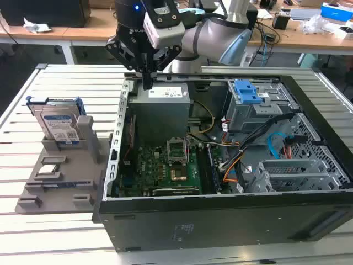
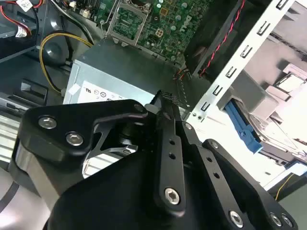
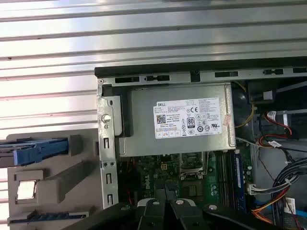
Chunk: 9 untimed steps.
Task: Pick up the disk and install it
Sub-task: 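Reach for the disk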
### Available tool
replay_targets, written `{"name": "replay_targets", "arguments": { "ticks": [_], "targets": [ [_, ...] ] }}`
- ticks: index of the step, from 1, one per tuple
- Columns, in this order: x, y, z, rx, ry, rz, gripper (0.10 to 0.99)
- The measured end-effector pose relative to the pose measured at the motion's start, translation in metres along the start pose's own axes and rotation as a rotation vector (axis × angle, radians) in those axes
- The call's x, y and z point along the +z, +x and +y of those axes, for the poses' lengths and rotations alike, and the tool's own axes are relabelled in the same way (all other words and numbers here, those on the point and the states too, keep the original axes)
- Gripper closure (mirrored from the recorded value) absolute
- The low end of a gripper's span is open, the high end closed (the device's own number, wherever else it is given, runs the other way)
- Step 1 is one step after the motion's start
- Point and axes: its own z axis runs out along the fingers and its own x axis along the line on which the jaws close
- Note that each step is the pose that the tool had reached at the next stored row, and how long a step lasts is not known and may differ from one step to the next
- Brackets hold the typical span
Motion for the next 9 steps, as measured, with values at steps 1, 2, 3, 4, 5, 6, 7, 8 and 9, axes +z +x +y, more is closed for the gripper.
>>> {"name": "replay_targets", "arguments": {
  "ticks": [1,2,3,4,5,6,7,8,9],
  "targets": [
    [-0.0001,0.0017,-0.0001,0.0,0.0,0.0,0.98],
    [-0.0002,0.0052,-0.0004,0.0,0.0,0.0,0.98],
    [-0.0004,0.0126,-0.001,0.0,0.0,0.0,0.98],
    [-0.0004,0.0158,-0.0012,0.0,0.0,0.0,0.98],
    [-0.0005,0.0174,-0.0013,0.0,0.0,0.0,0.98],
    [-0.0005,0.0188,-0.0014,0.0,0.0,0.0,0.98],
    [-0.0006,0.0202,-0.0015,0.0,0.0,0.0,0.98],
    [-0.0006,0.0237,-0.0018,0.0,0.0,0.0,0.98],
    [-0.0008,0.028,-0.0021,0.0,0.0,0.0,0.98]
  ]
}}
